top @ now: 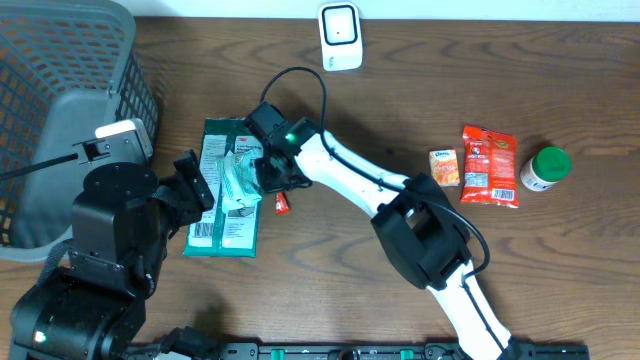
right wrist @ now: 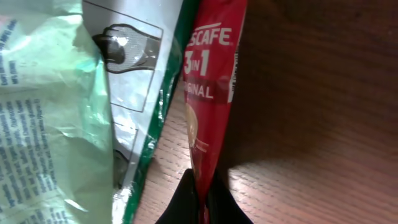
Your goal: Scan the item barcode
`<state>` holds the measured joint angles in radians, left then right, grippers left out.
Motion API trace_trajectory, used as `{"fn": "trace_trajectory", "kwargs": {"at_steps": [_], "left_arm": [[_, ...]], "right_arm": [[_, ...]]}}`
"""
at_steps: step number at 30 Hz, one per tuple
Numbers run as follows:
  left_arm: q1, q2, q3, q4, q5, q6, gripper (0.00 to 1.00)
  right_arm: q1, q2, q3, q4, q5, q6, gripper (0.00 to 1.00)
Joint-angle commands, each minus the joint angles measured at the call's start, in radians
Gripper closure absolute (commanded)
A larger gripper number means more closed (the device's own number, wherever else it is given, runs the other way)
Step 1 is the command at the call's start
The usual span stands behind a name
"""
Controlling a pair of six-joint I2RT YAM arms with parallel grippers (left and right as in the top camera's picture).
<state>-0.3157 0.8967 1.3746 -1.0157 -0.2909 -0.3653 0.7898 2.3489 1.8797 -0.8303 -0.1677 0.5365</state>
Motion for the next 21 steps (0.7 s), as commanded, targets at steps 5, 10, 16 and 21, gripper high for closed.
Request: {"fn": "trace_trajectory", "kwargs": {"at_steps": [5,10,16,21], "left_arm": [[0.003,-0.002,0.004,-0.002,-0.010,0.009,0.18],[0.003,-0.002,0.004,-0.002,-0.010,0.010,0.18],[0.003,-0.002,0.004,-0.001,-0.010,0.010,0.18],[0.003,-0.002,0.004,-0.001,-0.010,0.010,0.18]], "right_arm": [[-0.126,-0.100,0.002,-0.082,-0.245,-0.330,0.99],[-0.272,-0.127,0.002,-0.212,-0.602,-0.624,0.99],[-0.330,-0.126,-0.006,-0.304,-0.249,-0.573,0.99],[-0.262,-0.126,-0.013,-0.339,0.381,-0.283,0.99]]}}
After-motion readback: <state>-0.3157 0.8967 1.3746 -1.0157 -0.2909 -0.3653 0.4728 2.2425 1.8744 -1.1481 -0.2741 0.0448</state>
